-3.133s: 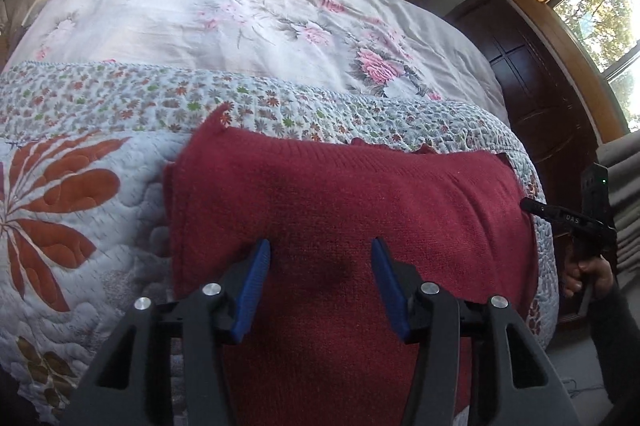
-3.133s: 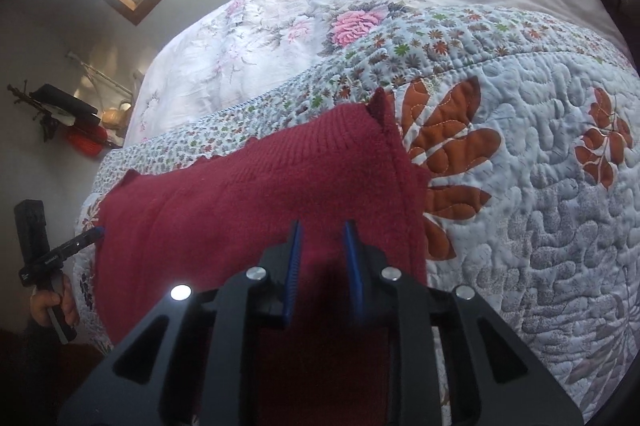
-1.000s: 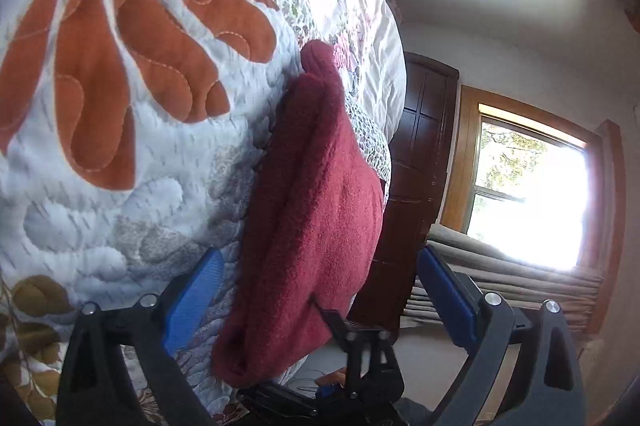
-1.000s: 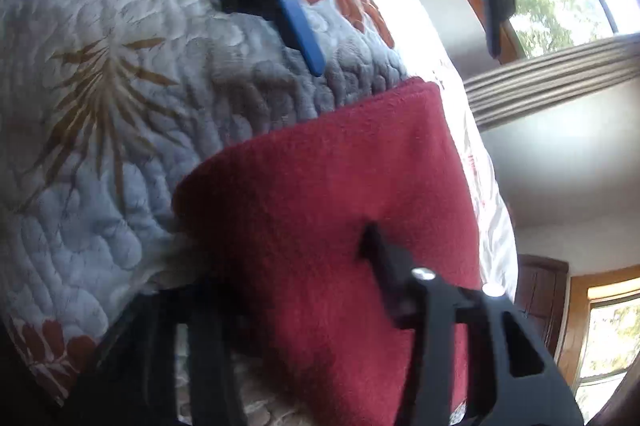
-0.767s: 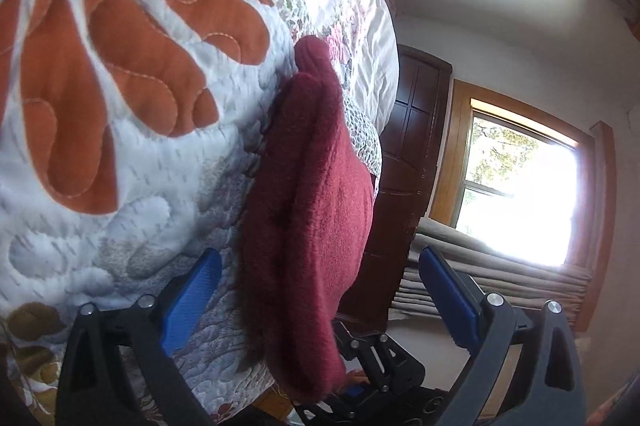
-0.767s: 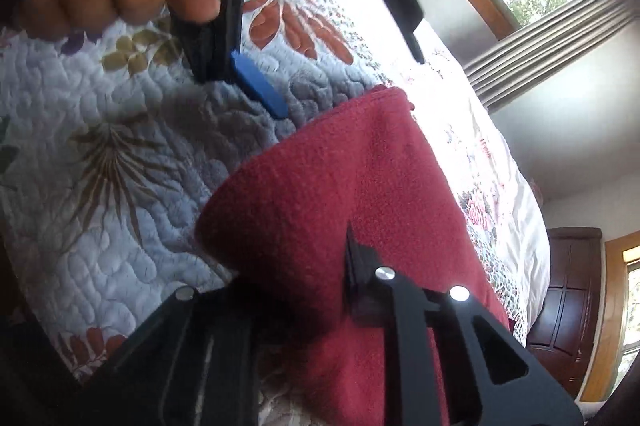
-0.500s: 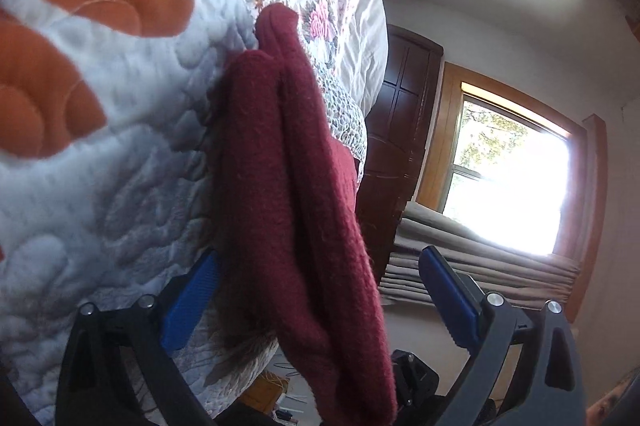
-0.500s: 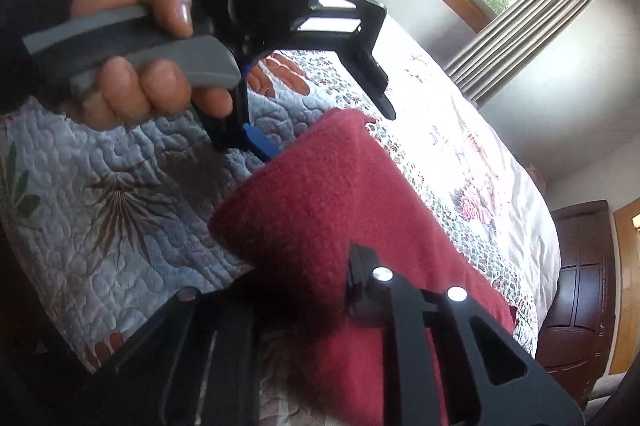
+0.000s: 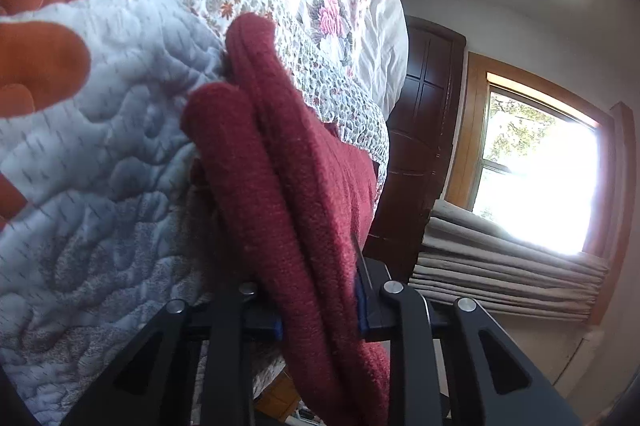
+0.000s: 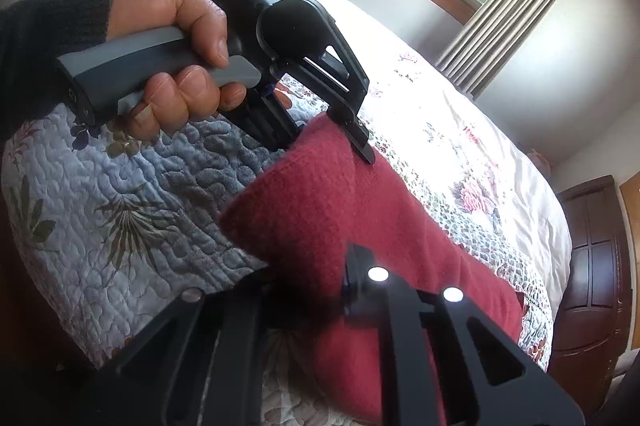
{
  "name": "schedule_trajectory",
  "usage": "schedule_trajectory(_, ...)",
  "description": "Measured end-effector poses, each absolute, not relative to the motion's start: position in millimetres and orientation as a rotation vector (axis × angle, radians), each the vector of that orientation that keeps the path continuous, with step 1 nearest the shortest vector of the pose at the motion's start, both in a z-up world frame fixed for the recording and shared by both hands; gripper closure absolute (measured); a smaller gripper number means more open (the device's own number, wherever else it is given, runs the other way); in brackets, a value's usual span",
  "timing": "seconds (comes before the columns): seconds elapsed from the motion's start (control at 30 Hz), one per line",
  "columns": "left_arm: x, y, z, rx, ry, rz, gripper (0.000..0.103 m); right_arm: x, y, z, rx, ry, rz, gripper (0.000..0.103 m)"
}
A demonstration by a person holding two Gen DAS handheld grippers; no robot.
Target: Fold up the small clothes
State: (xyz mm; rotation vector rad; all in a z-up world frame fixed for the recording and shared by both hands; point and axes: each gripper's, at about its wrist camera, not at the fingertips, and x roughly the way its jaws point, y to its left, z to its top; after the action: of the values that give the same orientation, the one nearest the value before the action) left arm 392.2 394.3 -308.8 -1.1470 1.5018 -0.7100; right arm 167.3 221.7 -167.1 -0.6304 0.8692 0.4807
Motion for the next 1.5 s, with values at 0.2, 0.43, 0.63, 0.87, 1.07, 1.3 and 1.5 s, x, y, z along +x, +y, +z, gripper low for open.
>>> schedule_trajectory(0.2,399.6,381.1,-284.2,-1.103,1.483,-0.718,0.079,164.1,213.4,-155.1,-0.597,0.848,0.461,0.092)
schedule_trajectory(0.43,411.3,357.0,-249.8,-1.043,1.454,-0.738,0.079,160.4,197.0,-135.4,-0.557,0.818,0.430,0.093)
schedule_trajectory(0.63,416.2,336.2,-215.4,-0.976,1.430,-0.753,0.079,156.5,181.6,-118.9,-0.517,0.788,0.403,0.093)
schedule_trajectory(0.87,420.7,302.5,-179.6,-0.905,1.410,-0.754,0.079,148.0,161.6,-105.8,-0.464,0.756,0.375,0.093)
schedule_trajectory(1.07,428.3,269.5,-150.9,-0.839,1.400,-0.746,0.079,142.9,139.8,-94.5,-0.394,0.736,0.357,0.093)
schedule_trajectory(1.3,432.9,237.0,-126.6,-0.754,1.400,-0.743,0.079,142.7,106.2,-82.1,-0.319,0.718,0.325,0.093)
schedule_trajectory(1.5,429.3,217.6,-112.1,-0.693,1.405,-0.740,0.079,144.3,83.3,-74.8,-0.276,0.705,0.301,0.093)
